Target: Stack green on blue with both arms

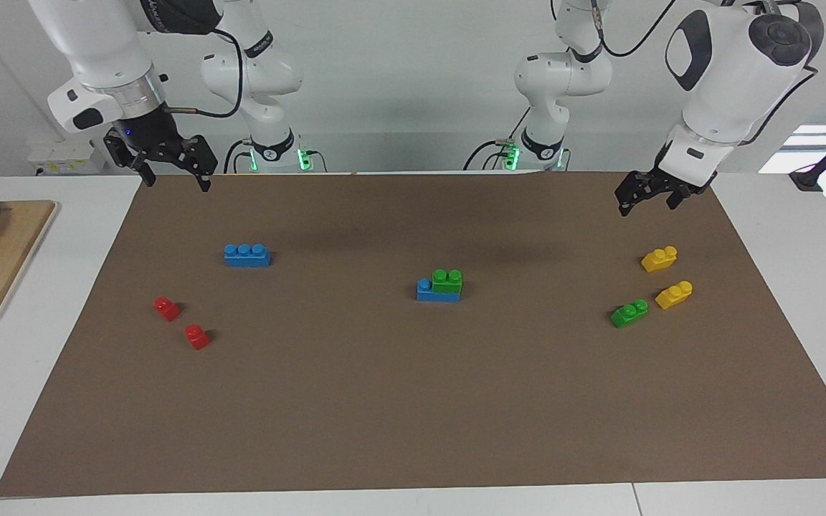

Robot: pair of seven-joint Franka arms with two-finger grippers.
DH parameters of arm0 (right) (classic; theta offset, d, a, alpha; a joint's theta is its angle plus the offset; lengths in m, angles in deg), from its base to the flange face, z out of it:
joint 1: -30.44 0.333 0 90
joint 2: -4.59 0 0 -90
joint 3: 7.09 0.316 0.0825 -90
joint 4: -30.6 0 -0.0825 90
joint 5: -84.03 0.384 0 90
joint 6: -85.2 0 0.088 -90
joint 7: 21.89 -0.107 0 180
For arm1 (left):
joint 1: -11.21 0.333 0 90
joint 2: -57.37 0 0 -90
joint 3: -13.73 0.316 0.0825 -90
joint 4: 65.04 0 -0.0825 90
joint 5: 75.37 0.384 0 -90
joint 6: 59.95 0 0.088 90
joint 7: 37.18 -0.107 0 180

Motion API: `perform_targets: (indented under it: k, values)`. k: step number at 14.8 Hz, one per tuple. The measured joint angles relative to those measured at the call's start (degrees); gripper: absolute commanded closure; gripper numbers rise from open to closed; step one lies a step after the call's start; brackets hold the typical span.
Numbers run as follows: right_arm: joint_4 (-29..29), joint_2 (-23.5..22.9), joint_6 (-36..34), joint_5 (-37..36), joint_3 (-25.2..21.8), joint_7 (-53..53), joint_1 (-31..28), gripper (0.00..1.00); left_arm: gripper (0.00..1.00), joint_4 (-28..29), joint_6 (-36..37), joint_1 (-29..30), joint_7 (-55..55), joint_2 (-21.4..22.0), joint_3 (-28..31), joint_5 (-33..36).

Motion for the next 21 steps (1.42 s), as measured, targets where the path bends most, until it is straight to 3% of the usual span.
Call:
perform_targets:
  k: [21]
  values:
    - [-0.1, -0.7, -0.9, 0.2, 0.0, -0.1, -1.0, 0.0, 0.0, -2.0, -1.0, 0.0, -1.2, -0.2, -0.2, 0.0]
